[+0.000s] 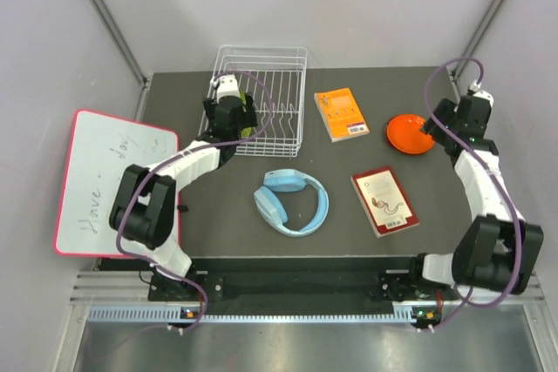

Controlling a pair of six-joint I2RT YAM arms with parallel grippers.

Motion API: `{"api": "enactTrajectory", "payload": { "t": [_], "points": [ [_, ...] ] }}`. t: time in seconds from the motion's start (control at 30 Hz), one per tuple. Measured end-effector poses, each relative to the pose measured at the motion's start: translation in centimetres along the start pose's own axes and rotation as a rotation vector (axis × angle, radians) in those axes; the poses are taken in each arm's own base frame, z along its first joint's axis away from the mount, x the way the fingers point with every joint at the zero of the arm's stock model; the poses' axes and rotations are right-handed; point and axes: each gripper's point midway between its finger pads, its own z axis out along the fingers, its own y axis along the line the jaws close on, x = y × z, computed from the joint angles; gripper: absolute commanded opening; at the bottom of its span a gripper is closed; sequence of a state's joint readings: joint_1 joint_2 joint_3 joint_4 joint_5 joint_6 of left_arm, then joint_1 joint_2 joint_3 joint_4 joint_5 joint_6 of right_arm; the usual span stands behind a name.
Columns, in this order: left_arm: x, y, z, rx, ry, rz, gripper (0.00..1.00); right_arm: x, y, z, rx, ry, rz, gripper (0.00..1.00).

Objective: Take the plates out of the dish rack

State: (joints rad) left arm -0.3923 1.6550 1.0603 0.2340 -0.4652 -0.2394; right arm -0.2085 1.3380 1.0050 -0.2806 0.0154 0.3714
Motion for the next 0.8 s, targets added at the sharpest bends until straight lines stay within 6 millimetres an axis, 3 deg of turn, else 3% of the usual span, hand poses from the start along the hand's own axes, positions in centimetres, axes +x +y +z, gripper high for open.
{"api": "enactTrajectory", "payload": {
  "t": [0.13,0.17,0.2,0.33,0.43,0.8],
  "points": [
    [1.7,0.7,1.5,-0.025,0.031,0.013,0.69,0.7,2.6,-3.2,-0.075,-0.045,-0.030,0.65],
    [2.1,0.7,1.8,-0.027,0.035,0.015,0.62,1.2,3.1,-3.7,-0.090,-0.047,-0.036,0.65],
    [2.3,0.8,2.0,-0.030,0.035,0.016,0.48,1.8,3.5,-4.1,-0.103,-0.043,-0.042,0.65],
    [2.5,0.6,2.5,-0.028,0.029,0.013,0.16,3.8,3.8,-4.8,-0.115,-0.027,-0.052,0.65],
    [2.2,0.8,2.6,-0.037,0.022,0.023,0.00,4.8,3.4,-4.8,-0.099,-0.007,-0.050,0.65],
    [1.1,1.8,1.9,-0.097,-0.035,0.104,0.00,6.8,3.5,-4.8,-0.080,0.027,-0.068,0.65]
  ]
}}
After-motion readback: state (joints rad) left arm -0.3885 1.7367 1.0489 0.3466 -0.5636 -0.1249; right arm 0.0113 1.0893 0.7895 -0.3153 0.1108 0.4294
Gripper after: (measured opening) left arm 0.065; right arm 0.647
